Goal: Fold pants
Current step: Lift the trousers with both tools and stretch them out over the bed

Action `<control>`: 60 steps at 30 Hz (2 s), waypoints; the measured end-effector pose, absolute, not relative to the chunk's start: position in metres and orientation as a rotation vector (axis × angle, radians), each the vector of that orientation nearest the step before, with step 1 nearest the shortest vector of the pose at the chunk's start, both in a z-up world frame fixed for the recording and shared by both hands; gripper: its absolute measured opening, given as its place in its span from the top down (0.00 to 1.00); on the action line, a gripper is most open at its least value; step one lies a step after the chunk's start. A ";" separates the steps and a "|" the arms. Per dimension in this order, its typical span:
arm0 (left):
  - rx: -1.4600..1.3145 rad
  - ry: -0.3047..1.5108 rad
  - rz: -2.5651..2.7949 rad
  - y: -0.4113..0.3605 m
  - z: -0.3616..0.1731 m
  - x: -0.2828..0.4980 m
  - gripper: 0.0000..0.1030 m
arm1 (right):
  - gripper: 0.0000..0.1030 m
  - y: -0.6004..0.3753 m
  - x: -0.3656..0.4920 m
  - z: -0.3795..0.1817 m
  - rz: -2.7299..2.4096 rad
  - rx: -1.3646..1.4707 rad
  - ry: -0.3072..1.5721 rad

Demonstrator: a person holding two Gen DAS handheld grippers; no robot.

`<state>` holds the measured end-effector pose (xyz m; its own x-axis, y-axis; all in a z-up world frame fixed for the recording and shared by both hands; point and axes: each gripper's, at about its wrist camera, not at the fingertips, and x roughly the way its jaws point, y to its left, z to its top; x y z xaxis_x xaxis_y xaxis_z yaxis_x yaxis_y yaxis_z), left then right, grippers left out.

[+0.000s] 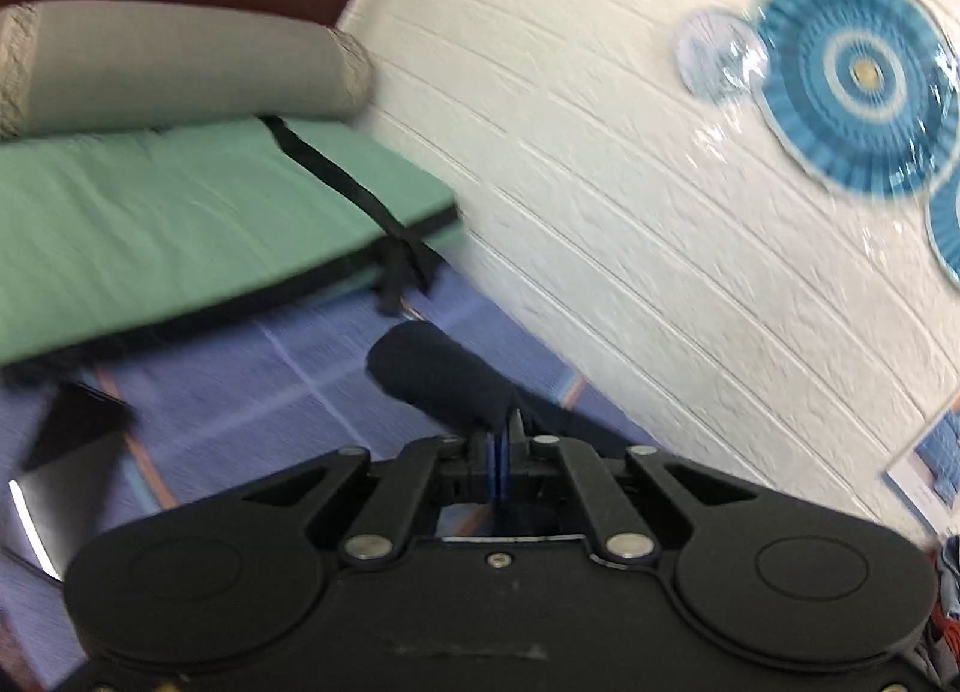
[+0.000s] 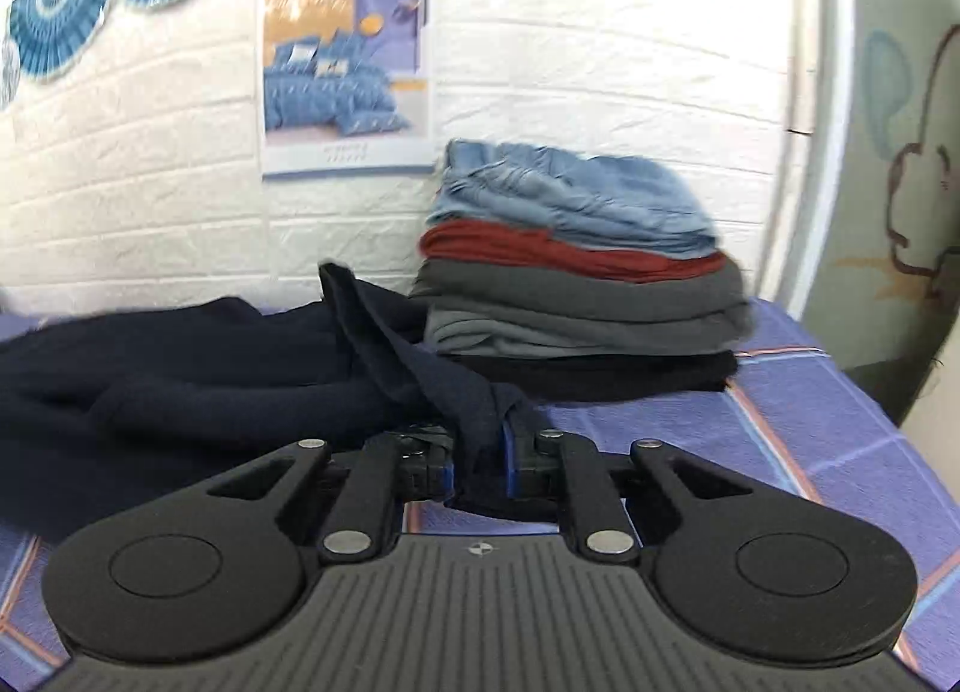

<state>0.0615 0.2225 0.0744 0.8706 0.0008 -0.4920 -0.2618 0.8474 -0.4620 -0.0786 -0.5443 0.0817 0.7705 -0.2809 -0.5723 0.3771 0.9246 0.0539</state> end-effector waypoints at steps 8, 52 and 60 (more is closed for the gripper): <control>-0.494 0.733 0.192 0.251 0.012 0.048 0.95 | 0.77 -0.560 -0.142 0.035 -0.407 0.399 0.769; 0.330 0.759 -0.232 -0.062 -0.039 0.136 0.26 | 0.12 -0.569 -0.084 -0.014 -0.314 0.368 0.821; 0.230 0.834 -0.237 -0.057 -0.047 0.161 0.85 | 0.95 -0.577 -0.077 -0.014 -0.273 0.366 0.808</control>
